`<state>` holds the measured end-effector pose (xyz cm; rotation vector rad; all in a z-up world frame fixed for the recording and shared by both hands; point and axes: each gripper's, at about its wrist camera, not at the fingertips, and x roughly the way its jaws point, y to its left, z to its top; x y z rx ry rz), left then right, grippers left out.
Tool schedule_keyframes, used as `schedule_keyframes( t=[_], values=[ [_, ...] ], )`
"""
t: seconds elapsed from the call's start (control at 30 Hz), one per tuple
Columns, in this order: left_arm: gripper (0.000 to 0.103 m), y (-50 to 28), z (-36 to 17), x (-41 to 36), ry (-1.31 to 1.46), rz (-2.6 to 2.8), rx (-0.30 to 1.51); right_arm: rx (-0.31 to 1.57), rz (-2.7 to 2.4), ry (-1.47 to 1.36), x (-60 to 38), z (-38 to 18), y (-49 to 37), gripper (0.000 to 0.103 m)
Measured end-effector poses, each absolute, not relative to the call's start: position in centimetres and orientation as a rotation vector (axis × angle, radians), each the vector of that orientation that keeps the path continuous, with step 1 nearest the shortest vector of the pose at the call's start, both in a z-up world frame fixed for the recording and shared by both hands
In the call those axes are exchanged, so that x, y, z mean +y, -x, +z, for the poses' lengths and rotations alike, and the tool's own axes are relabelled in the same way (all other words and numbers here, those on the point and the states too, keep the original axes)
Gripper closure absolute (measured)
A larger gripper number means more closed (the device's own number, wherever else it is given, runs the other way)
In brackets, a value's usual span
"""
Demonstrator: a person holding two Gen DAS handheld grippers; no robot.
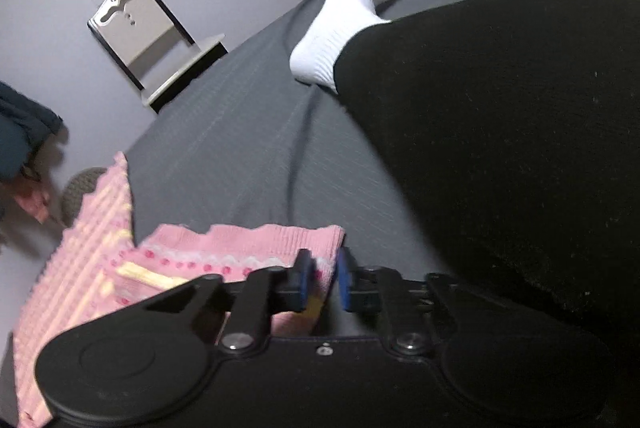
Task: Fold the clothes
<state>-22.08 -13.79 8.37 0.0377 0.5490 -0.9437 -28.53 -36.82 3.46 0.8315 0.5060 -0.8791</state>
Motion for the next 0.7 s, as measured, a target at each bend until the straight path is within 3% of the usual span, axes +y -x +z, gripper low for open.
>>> schedule_keyframes(
  t=[0.27,0.4,0.7],
  values=[
    [0.000,23.0,8.6,-13.3,-0.055,-0.972,0.542,0.492,-0.855,-0.851,-36.6,3.3,28.7,0.088],
    [0.000,23.2,8.5,-13.1,-0.070,-0.980,0.539,0.471,-0.848,-0.861,-36.4,3.6,29.0,0.095],
    [0.000,22.0,8.3,-11.4,0.023,-0.942,0.546,0.369,-0.418,-0.492,-28.7,9.1,24.5,0.095]
  ],
)
